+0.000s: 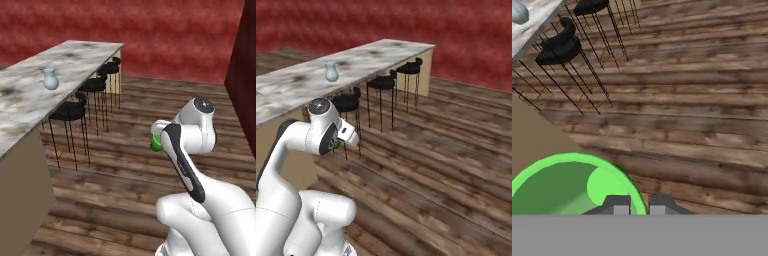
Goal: Place the pitcher and cup on the dining counter for serving.
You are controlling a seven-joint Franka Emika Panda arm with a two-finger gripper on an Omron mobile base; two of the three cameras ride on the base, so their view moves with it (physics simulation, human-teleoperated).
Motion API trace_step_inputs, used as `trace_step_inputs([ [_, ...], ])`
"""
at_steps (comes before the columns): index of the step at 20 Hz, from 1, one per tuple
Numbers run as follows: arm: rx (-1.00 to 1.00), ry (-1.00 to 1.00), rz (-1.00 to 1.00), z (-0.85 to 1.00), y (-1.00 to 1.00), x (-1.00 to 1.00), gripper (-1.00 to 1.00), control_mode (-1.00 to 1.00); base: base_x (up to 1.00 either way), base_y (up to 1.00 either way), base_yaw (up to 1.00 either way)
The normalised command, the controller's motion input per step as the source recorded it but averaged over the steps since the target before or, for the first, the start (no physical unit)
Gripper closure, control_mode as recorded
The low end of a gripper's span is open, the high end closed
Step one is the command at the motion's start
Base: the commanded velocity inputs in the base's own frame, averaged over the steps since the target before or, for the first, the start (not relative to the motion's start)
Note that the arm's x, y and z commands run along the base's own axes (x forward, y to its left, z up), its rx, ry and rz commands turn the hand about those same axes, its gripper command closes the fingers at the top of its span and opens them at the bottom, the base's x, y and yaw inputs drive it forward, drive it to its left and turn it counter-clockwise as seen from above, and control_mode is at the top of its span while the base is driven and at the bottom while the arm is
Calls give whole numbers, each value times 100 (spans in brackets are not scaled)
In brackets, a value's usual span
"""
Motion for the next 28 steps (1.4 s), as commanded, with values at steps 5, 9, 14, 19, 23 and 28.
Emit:
trace_step_inputs([
  [5,0,0,0,0,0,0,100,100,100,-74,47],
  [9,0,0,0,0,0,0,100,100,100,-94,37],
  [14,0,0,0,0,0,0,100,100,100,-98,35],
  [19,0,0,0,0,0,0,100,100,100,-99,34],
  [23,0,0,0,0,0,0,100,100,100,-98,35],
  [28,0,0,0,0,0,0,100,100,100,-98,35],
])
